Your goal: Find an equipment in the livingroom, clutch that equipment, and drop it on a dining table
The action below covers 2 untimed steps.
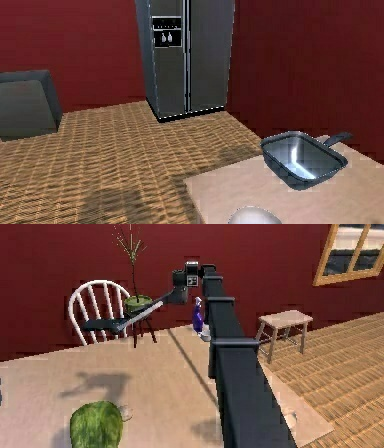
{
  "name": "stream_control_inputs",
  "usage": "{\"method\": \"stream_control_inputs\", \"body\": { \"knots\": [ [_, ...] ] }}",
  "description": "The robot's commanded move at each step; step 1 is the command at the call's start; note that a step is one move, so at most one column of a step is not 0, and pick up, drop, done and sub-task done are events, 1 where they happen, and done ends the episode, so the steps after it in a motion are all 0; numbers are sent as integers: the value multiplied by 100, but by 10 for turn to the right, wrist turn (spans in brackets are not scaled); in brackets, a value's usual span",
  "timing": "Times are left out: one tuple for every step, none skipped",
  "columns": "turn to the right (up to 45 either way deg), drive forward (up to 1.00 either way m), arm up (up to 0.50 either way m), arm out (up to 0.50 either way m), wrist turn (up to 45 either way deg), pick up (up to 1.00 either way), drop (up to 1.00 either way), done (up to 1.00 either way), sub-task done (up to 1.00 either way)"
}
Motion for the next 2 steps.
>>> {"method": "stream_control_inputs", "body": {
  "knots": [
    [0, 0, 0, 0, 330, 0, 0, 0, 0],
    [0, 0, -2, 0, 0, 0, 0, 0, 0]
  ]
}}
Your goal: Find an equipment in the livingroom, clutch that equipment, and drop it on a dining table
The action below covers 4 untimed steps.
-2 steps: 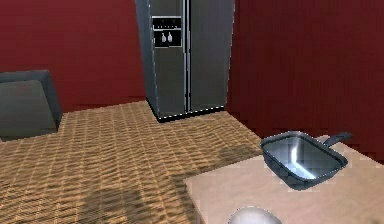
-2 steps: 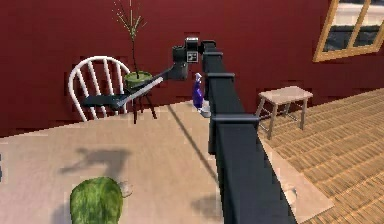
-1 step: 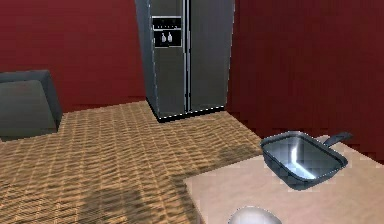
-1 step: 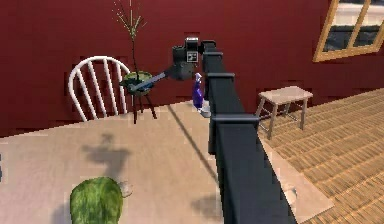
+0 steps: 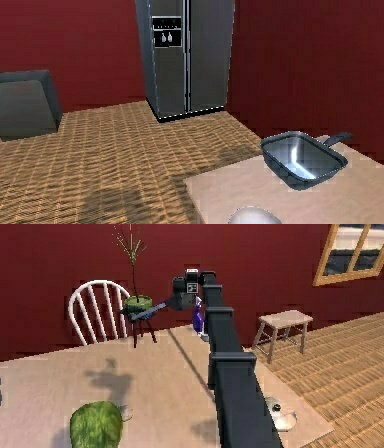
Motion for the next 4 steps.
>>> {"method": "stream_control_inputs", "body": {
  "knots": [
    [0, 0, -32, 0, 0, 0, 0, 0, 0],
    [0, 0, 0, 0, 0, 0, 100, 0, 0],
    [0, 0, 10, 0, 0, 0, 0, 0, 0],
    [0, 0, 0, -8, 0, 0, 0, 0, 0]
  ]
}}
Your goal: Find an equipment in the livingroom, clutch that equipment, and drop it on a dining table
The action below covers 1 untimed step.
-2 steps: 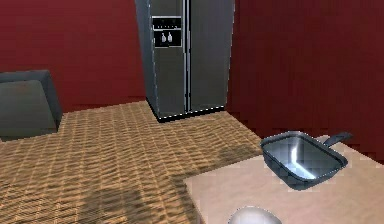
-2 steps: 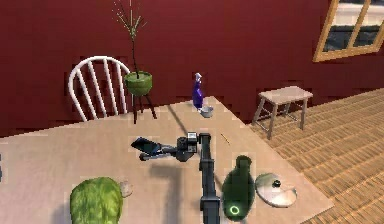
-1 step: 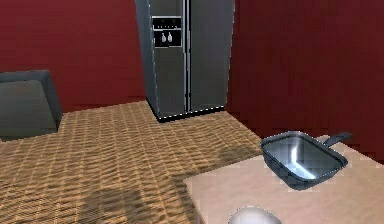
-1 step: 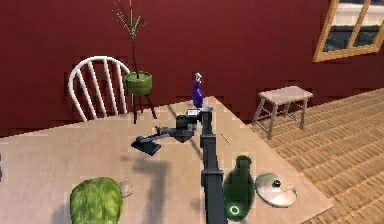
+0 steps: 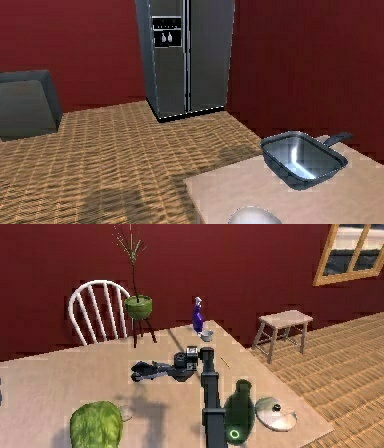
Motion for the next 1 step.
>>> {"method": "stream_control_inputs", "body": {
  "knots": [
    [0, 0, 0, 0, 0, 0, 0, 100, 0]
  ]
}}
